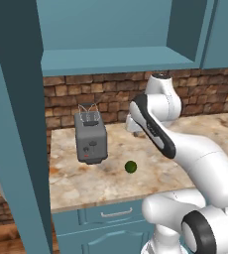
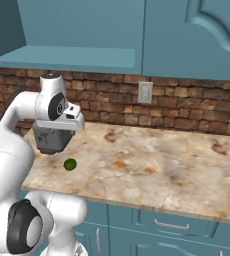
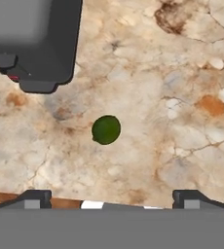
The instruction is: Pick the lime from the counter and place it in the cabinet. Then close the cabinet.
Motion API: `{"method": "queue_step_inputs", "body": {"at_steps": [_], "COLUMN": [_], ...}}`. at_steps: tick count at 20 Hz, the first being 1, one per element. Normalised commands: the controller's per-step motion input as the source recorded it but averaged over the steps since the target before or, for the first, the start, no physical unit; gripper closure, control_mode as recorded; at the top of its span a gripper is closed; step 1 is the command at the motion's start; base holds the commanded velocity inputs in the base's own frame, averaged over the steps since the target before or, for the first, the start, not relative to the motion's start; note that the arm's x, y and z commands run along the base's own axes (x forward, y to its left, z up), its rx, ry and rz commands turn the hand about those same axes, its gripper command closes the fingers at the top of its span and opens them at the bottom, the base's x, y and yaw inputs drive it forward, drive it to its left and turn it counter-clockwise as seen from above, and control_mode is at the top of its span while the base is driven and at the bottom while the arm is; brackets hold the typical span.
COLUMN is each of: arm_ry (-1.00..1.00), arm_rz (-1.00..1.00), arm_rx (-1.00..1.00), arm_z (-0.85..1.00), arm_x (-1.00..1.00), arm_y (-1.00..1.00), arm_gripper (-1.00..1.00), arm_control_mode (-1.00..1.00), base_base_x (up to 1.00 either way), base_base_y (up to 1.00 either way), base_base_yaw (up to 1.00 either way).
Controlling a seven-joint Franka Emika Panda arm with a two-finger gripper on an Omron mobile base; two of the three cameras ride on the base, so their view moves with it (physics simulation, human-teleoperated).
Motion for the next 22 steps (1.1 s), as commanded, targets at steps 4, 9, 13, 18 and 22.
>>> {"method": "queue_step_inputs", "body": {"at_steps": [4, 9, 13, 18, 22], "arm_ry": [0.0, 0.0, 0.04, 0.06, 0.06], "arm_rz": [0.0, 0.0, 0.0, 0.0, 0.0], "arm_rx": [0.0, 0.0, 0.0, 0.0, 0.0], "arm_z": [-0.37, -0.35, -0.32, -0.29, -0.33], "arm_x": [0.0, 0.06, 0.21, 0.26, 0.23], "arm_y": [0.09, 0.06, 0.04, 0.01, 0.02], "arm_gripper": [-1.0, -1.0, -1.0, -1.0, -1.0], "arm_control_mode": [-1.0, -1.0, -1.0, -1.0, -1.0], "base_base_x": [0.0, 0.0, 0.0, 0.0, 0.0], "base_base_y": [0.0, 0.0, 0.0, 0.0, 0.0], "base_base_yaw": [0.0, 0.0, 0.0, 0.0, 0.0]}}
